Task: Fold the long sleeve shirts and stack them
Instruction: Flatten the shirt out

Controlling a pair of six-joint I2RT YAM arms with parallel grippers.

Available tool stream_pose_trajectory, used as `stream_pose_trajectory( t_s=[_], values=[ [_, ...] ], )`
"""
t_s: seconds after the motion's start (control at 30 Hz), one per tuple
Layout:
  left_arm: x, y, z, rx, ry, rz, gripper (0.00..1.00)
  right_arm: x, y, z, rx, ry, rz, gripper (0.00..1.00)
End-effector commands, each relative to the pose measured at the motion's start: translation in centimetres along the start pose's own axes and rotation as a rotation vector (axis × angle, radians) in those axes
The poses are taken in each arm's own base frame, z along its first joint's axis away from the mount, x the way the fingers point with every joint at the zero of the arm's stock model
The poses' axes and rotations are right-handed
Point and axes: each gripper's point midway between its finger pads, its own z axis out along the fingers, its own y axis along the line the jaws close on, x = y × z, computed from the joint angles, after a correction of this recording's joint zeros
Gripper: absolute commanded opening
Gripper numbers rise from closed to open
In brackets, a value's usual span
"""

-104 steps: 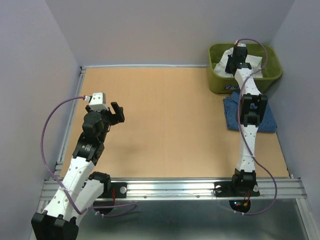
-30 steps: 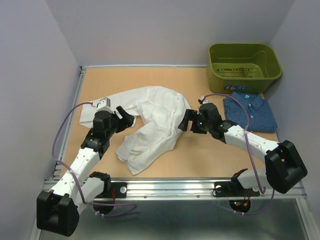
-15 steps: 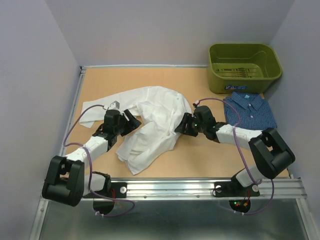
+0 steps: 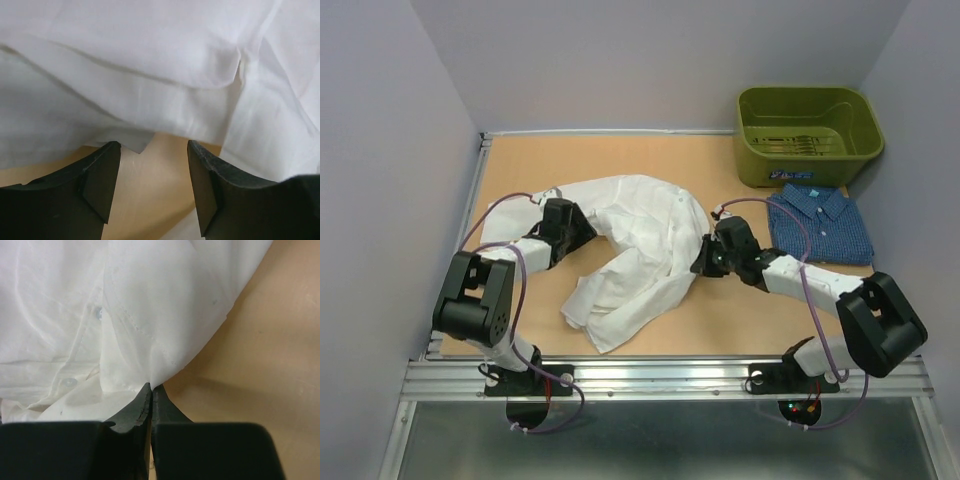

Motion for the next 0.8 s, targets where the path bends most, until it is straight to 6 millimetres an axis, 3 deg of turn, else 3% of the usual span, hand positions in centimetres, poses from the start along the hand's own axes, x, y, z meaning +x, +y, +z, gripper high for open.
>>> stream_pose_trajectory(
  t_s=[0.0, 0.1, 0.13, 0.17, 0.3, 0.33, 0.37, 0.5, 0.6, 0.7, 0.77],
  values=[
    [-4.2, 0.1, 2.0, -0.081, -0.079, 0.052, 0.66, -0.4, -2.1, -2.0, 0.120, -0.017, -0.123, 0.01],
    [-6.5, 0.1, 3.2, -0.116, -0.092, 0.085, 0.65, -1.4, -3.0, -3.6, 0.192, -0.034, -0.177, 0.01],
    [-6.3, 0.5, 4.1, -0.139, -0.076, 0.100, 0.65, -1.5, -3.2, -4.0, 0.206, -0.034, -0.190, 0.01],
    [-7.7, 0.2, 4.5, -0.146, -0.094, 0.113, 0.64, -1.7, -3.5, -4.7, 0.234, -0.035, -0.212, 0.01],
    [-7.9, 1.3, 6.4, -0.184, -0.050, 0.138, 0.63, -1.7, -3.7, -5.8, 0.253, -0.032, -0.208, 0.01],
    [-7.6, 1.8, 7.1, -0.193, -0.032, 0.141, 0.56, -1.9, -3.4, -6.2, 0.243, -0.043, -0.197, 0.00],
    [-7.8, 1.8, 7.2, -0.192, -0.028, 0.141, 0.55, -1.8, -3.4, -6.5, 0.250, -0.040, -0.186, 0.01],
    [-9.7, 2.3, 7.6, -0.191, -0.034, 0.125, 0.52, -1.9, -3.8, -7.4, 0.285, -0.049, -0.148, 0.01],
    [-9.9, 1.2, 7.3, -0.135, -0.016, 0.131, 0.54, -1.8, -3.8, -7.5, 0.284, -0.042, -0.165, 0.01],
    [-9.7, -1.8, 4.7, 0.004, -0.001, 0.099, 0.57, -1.9, -3.2, -7.2, 0.260, -0.029, -0.168, 0.01],
    [-8.4, -2.9, 2.9, 0.061, 0.014, 0.083, 0.59, -2.8, -2.7, -7.2, 0.257, -0.047, -0.155, 0.01]
  ],
)
